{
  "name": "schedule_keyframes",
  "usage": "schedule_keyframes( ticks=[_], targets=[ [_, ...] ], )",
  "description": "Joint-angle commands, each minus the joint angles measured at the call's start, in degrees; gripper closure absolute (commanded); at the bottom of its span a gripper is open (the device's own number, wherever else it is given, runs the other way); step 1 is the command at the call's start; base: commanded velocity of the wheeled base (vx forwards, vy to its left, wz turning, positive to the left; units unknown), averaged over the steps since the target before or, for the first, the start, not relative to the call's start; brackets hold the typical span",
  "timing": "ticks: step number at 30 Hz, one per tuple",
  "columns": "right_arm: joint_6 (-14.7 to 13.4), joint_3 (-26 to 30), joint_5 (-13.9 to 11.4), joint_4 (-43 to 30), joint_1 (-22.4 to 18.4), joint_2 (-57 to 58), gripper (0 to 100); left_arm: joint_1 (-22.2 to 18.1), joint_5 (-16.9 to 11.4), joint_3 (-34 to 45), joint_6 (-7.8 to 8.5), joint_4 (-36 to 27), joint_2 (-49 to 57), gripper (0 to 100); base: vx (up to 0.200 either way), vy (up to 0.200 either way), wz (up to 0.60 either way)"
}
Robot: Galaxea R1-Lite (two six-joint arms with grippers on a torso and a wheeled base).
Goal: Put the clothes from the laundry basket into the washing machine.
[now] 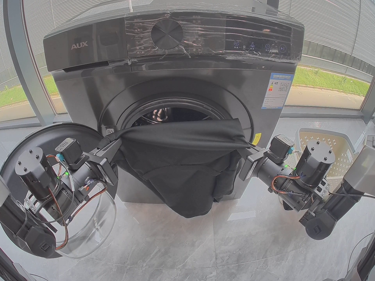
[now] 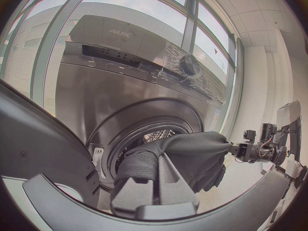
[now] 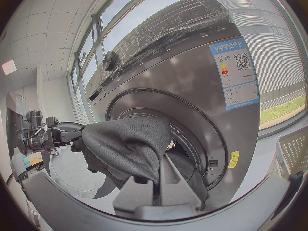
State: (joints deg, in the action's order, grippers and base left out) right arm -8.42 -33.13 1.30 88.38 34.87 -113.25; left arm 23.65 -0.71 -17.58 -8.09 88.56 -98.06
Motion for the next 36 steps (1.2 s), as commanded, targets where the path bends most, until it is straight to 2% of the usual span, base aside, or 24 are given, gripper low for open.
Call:
schedule_keyframes(
  ticks=[1,10,11,15,17,18,20,22,23,32,36],
  targets=[
    [-0.01,-0.09,0.01,0.04,0.03,-0.13,100,-0.10,0.00,0.09,-0.08,0.03,-0.20,100,0.000,0.000,0.00],
    [-0.01,0.09,0.01,0.04,0.03,-0.13,100,-0.01,0.00,0.26,-0.08,0.03,-0.46,100,0.000,0.000,0.00],
    [-0.01,0.09,0.01,0.04,0.12,-0.13,100,-0.01,0.00,0.44,-0.17,0.03,-0.55,0,0.000,0.000,0.00],
    [-0.01,-0.18,0.19,-0.05,0.20,-0.04,100,0.61,-0.08,5.19,-0.87,0.03,-0.29,0,0.000,0.000,0.00],
    [0.07,-1.23,0.28,-0.05,-0.59,-0.48,100,1.31,-0.70,8.88,-0.43,0.03,-0.38,0,0.000,0.000,0.00],
    [0.07,-1.76,0.28,-0.05,-0.76,-0.66,100,1.66,-1.23,9.67,-0.34,0.03,-0.38,0,0.000,0.000,0.00],
    [0.07,-3.96,0.63,-0.05,-1.47,-2.41,100,2.37,-4.39,11.95,-0.08,0.03,-0.29,0,0.000,0.000,0.00],
    [0.07,-4.13,0.80,-0.05,-1.47,-2.68,100,2.37,-4.65,12.13,-0.08,0.03,-0.29,0,0.000,0.000,0.00],
    [0.16,-4.48,2.47,-0.05,-1.47,-2.85,100,2.37,-5.01,12.57,0.45,0.03,-0.20,0,0.000,0.000,0.00],
    [-0.37,-5.27,3.27,-0.05,-0.24,-3.73,100,2.45,-4.57,11.43,1.77,0.03,-1.96,0,0.000,0.000,0.00],
    [-0.10,-6.68,2.74,-0.05,0.91,-5.05,100,2.19,-4.13,9.49,3.17,0.03,-5.03,0,0.000,0.000,0.00]
  ],
)
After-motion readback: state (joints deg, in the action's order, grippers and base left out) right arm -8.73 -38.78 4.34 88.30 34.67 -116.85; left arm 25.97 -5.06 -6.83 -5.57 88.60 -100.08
